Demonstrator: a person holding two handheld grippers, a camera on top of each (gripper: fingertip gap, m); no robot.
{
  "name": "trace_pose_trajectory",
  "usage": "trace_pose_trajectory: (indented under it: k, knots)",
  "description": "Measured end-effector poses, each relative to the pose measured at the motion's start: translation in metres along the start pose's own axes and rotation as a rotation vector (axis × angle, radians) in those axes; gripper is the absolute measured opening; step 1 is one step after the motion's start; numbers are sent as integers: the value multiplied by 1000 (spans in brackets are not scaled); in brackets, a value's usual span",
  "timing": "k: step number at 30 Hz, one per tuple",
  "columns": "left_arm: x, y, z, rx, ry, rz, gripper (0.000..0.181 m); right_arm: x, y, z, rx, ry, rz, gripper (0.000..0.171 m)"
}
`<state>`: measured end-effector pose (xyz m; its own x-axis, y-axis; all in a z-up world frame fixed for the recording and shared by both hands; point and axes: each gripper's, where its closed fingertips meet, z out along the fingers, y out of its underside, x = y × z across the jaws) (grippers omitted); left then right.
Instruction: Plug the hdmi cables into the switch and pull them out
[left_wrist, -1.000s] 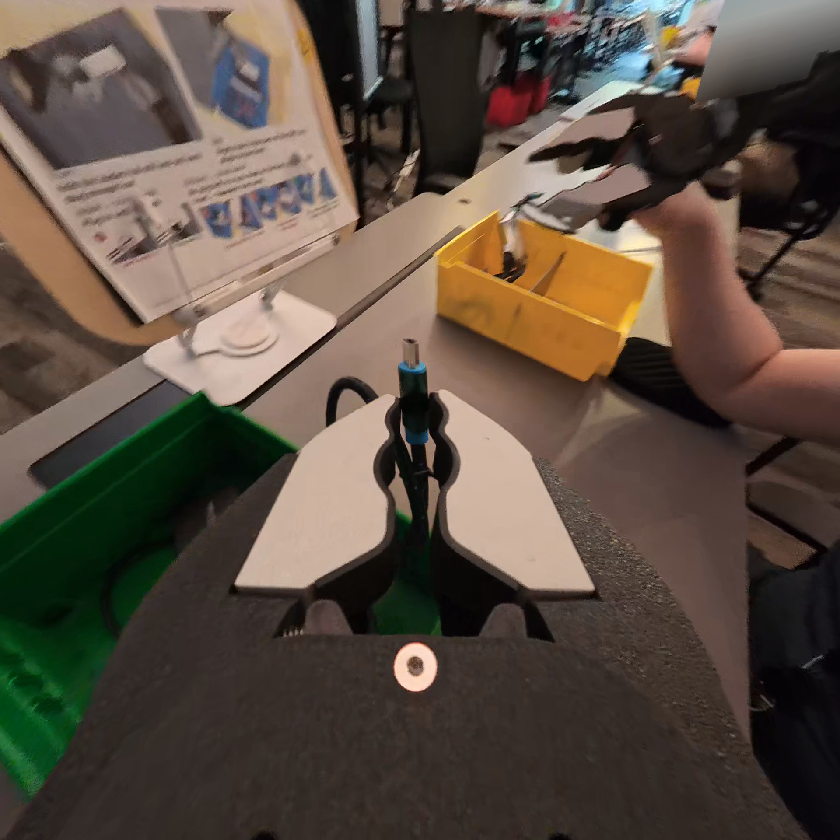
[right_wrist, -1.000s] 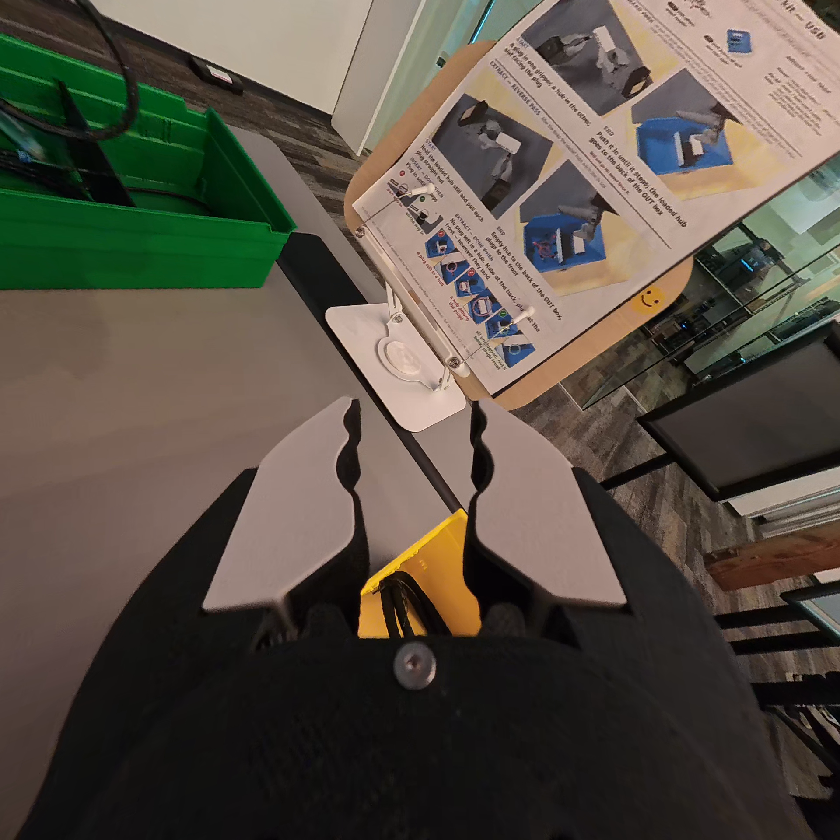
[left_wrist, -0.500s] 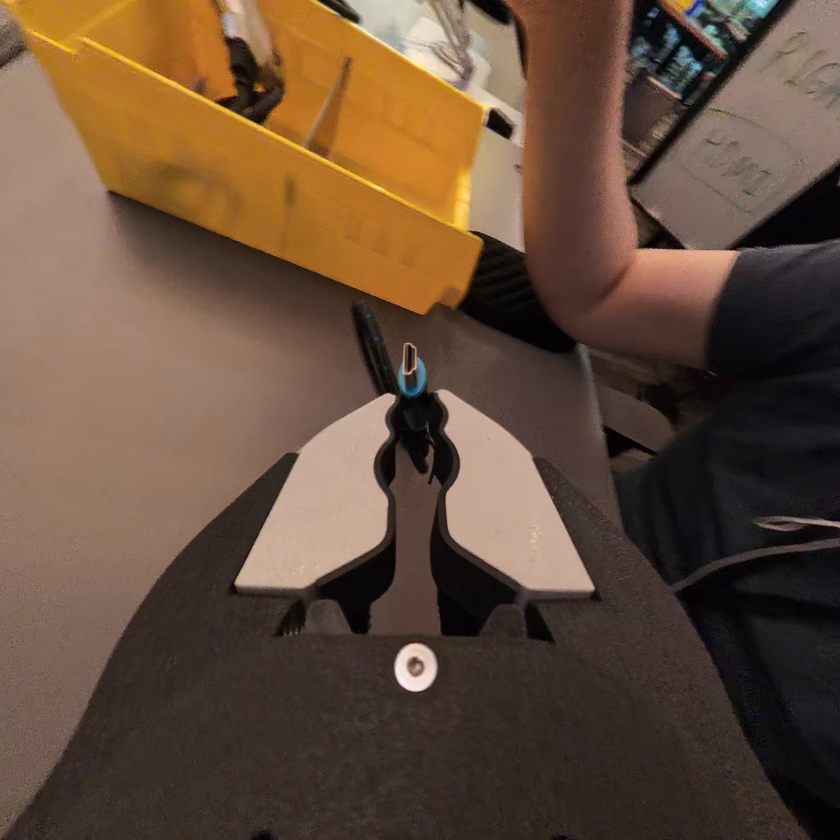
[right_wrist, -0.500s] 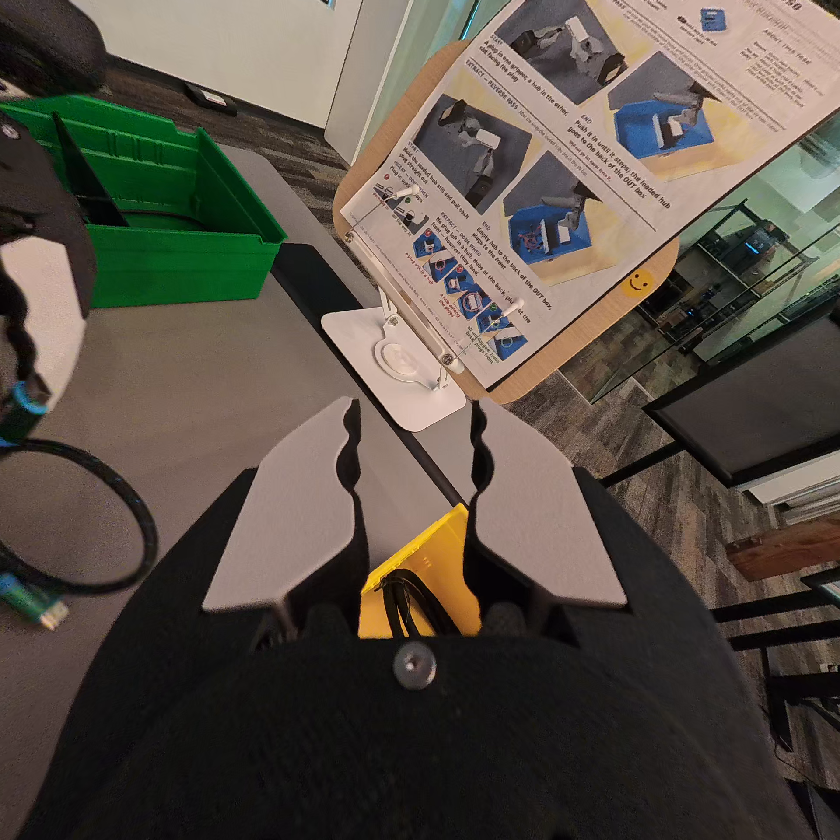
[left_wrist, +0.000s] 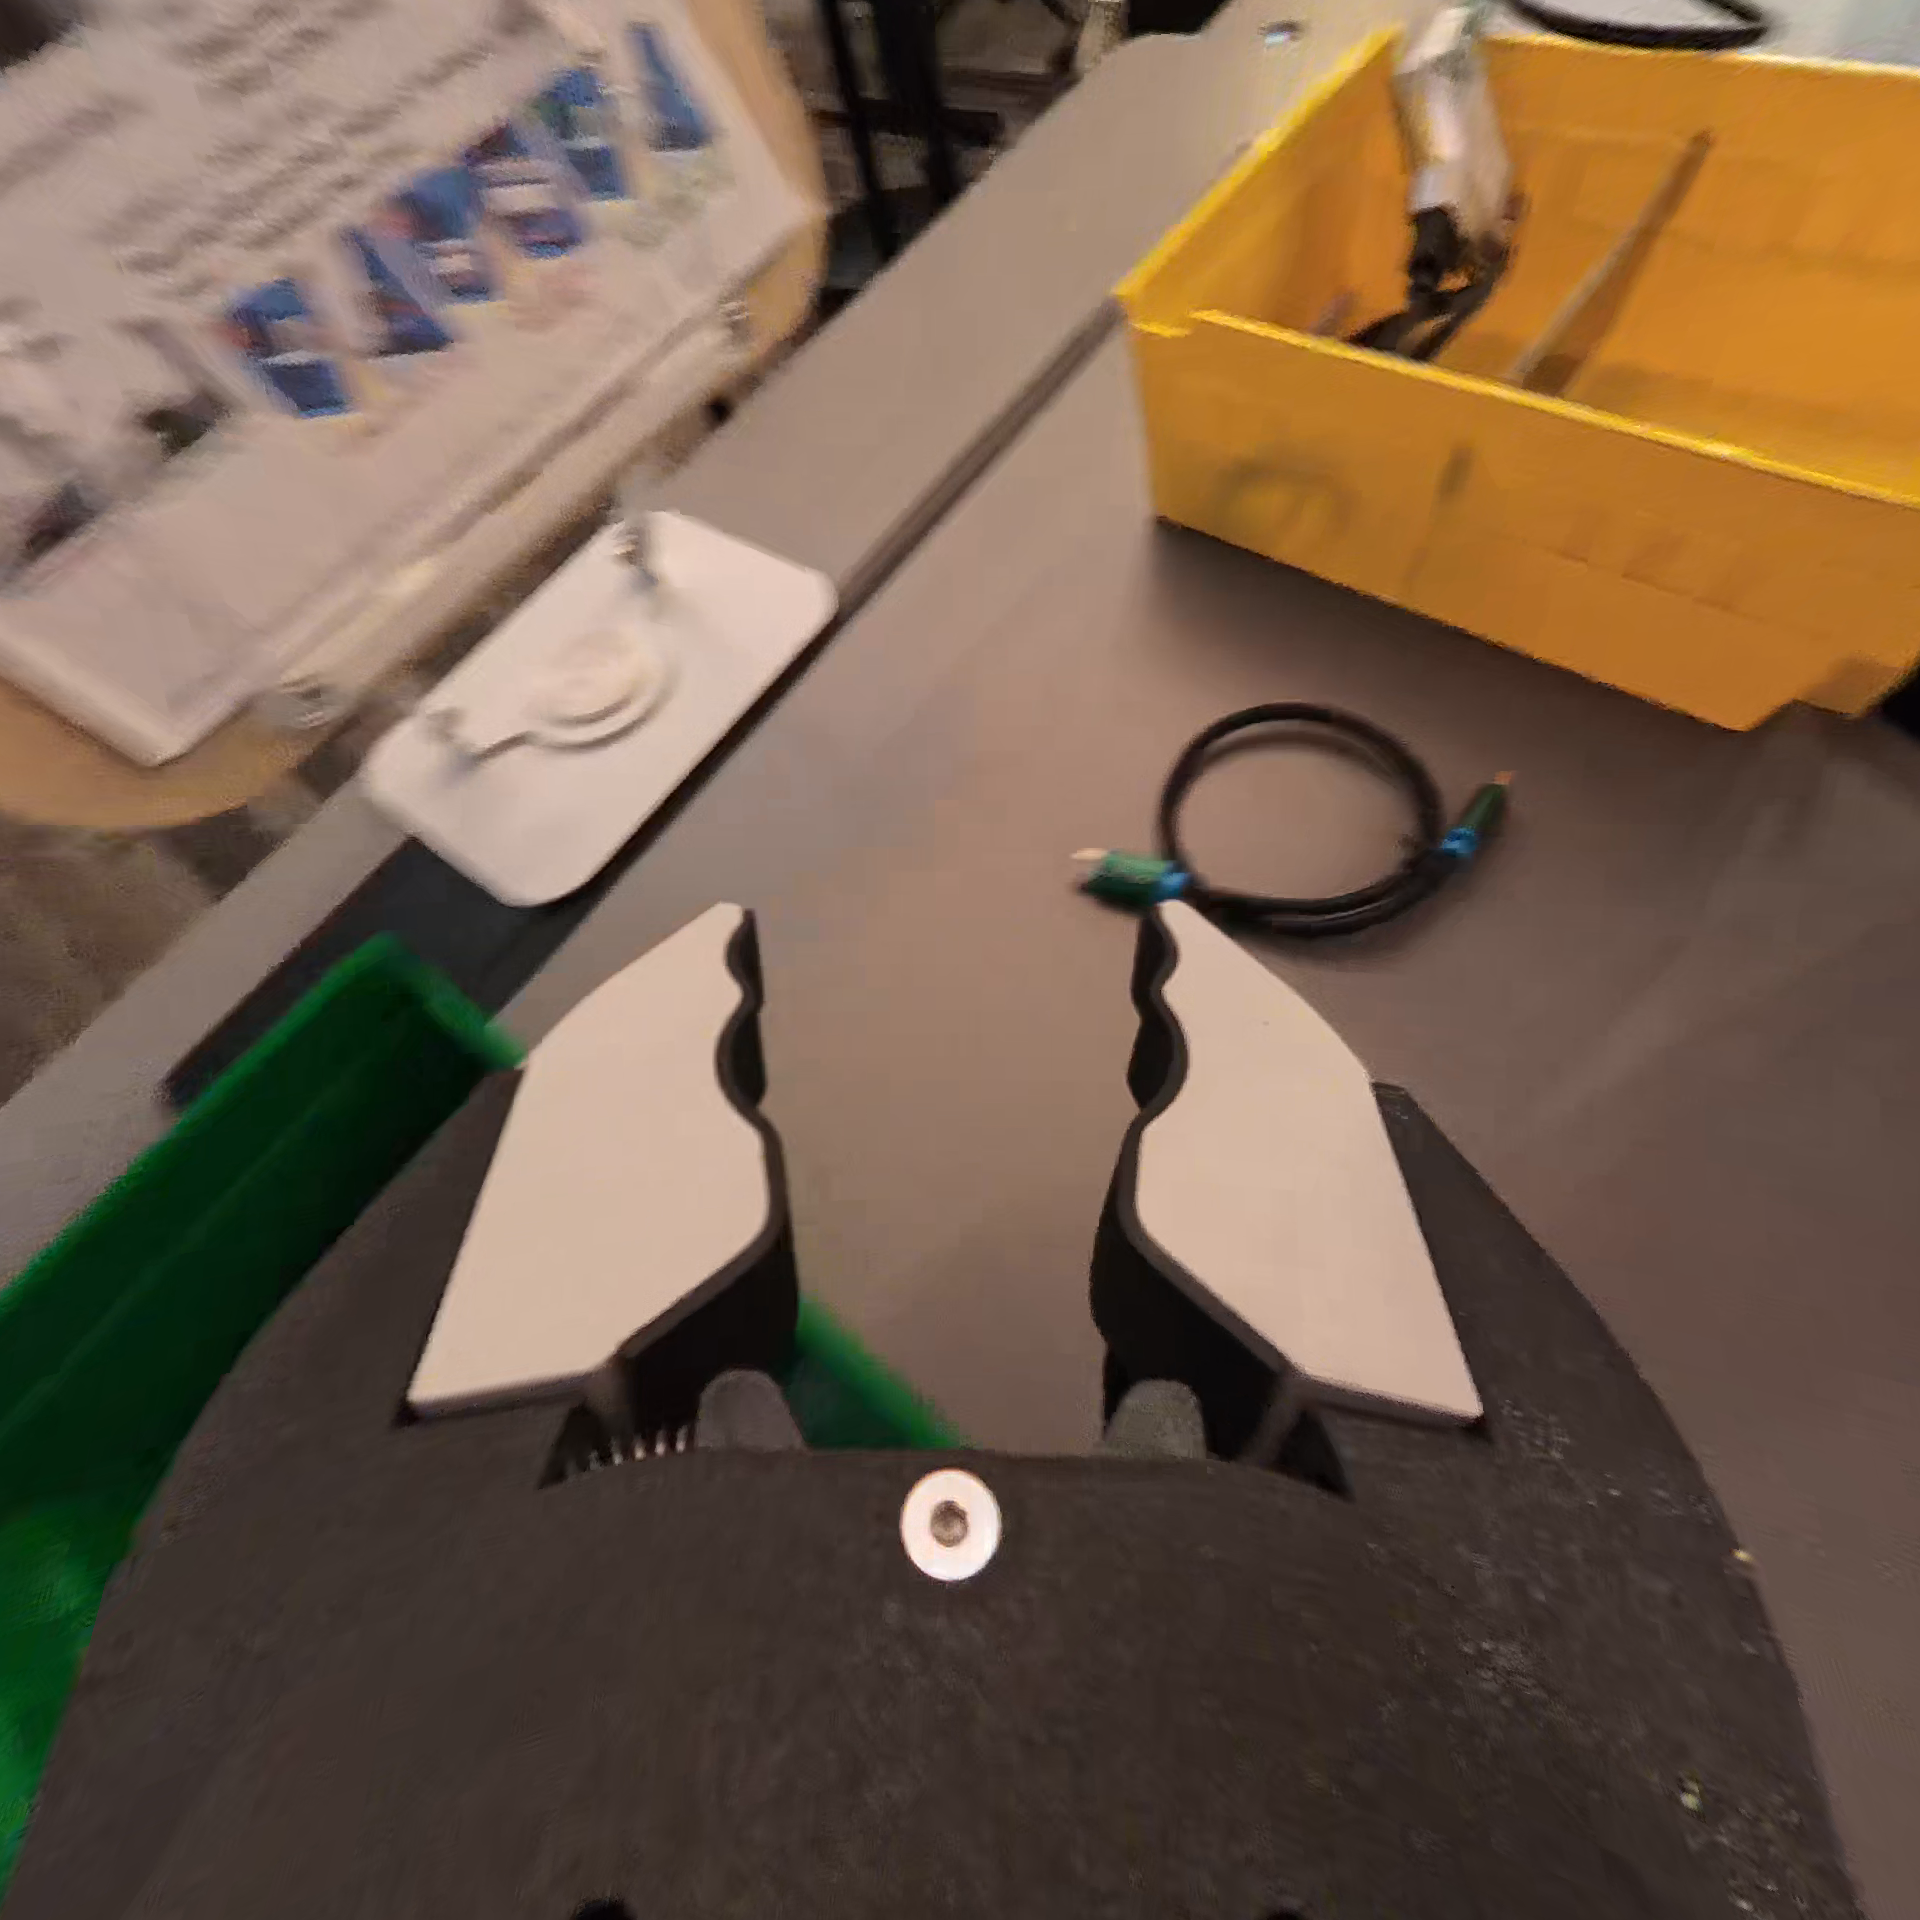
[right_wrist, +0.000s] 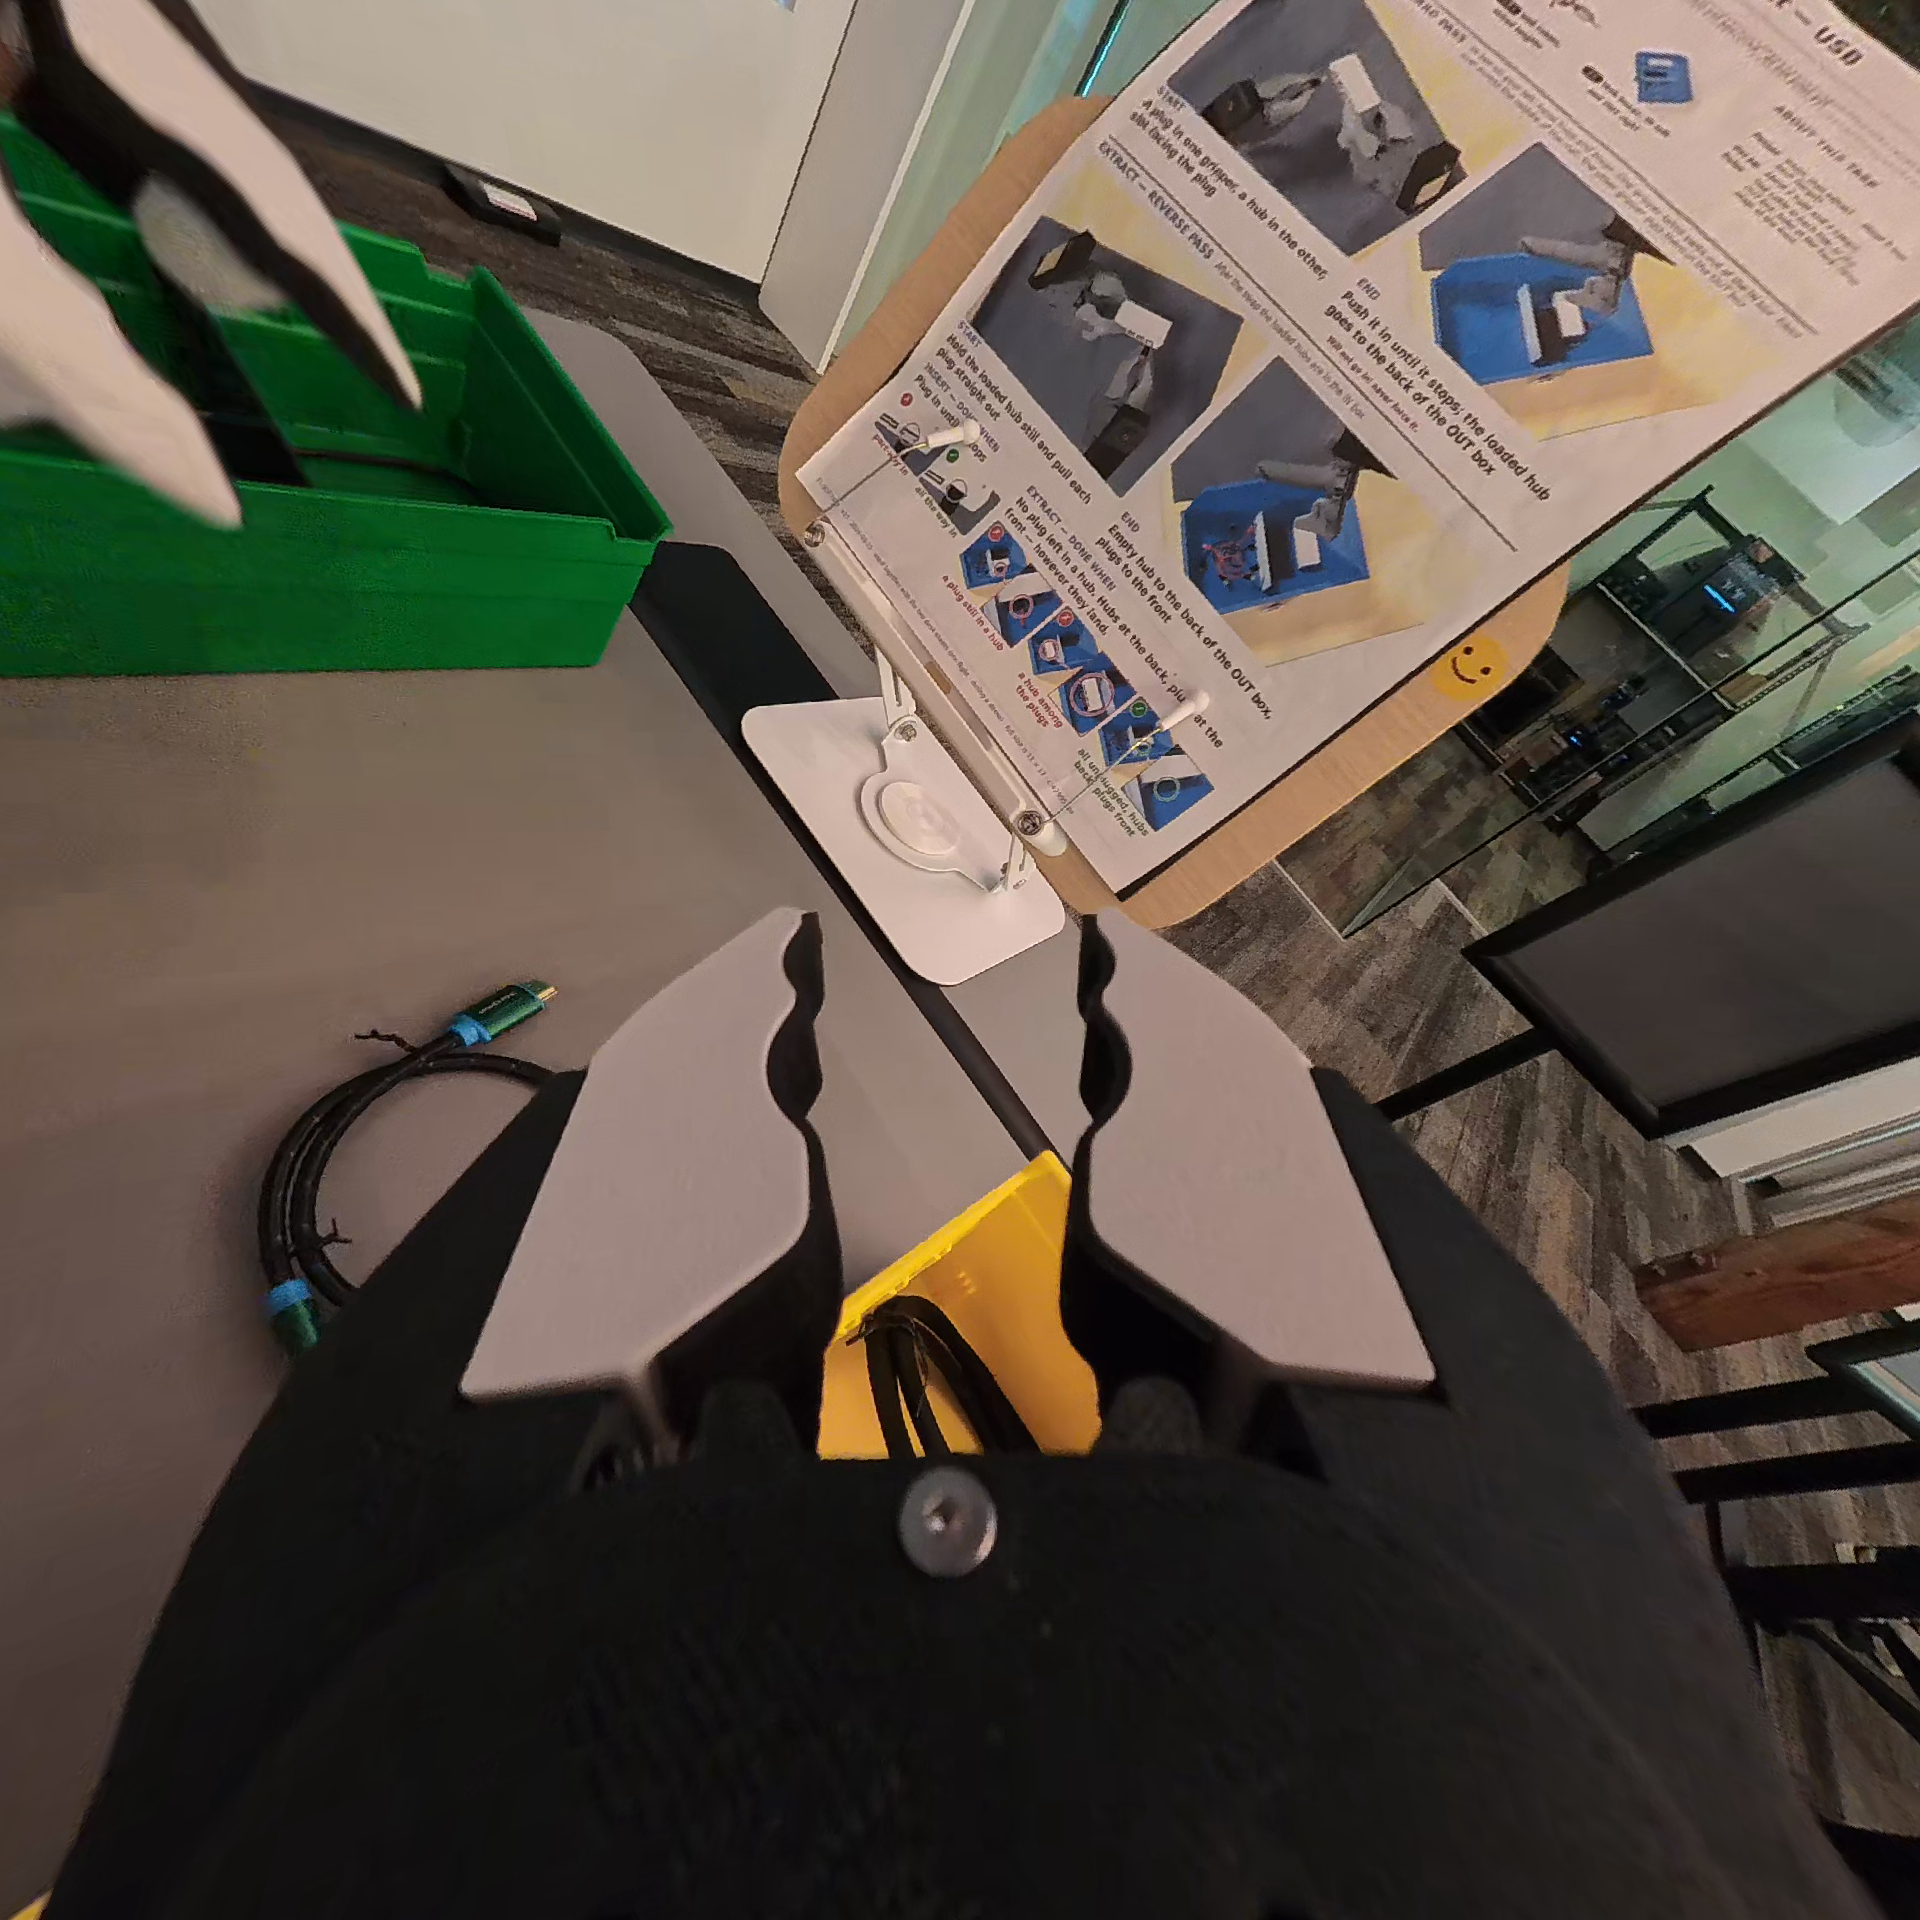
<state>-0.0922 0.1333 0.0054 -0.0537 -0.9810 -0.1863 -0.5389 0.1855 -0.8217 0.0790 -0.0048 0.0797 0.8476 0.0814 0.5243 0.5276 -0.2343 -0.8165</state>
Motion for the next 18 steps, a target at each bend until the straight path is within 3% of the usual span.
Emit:
trace_pose_trajectory:
  k: [4,6,8,11,18]
  knots:
    - [-101,55,-16,-191,-154,28,65,4,-1,-3,15,2,11,47]
    - [-133,78,-11,-323,-125,-49,59,7,1,-2,7,8,15,47]
    - [-141,91,-3,-415,-40,-123,51,9,7,0,-7,16,17,47]
    - [-148,109,13,-545,-6,-153,58,17,22,3,-66,48,22,47]
    - [-161,165,42,-762,-89,-188,86,18,31,10,-117,58,-5,47]
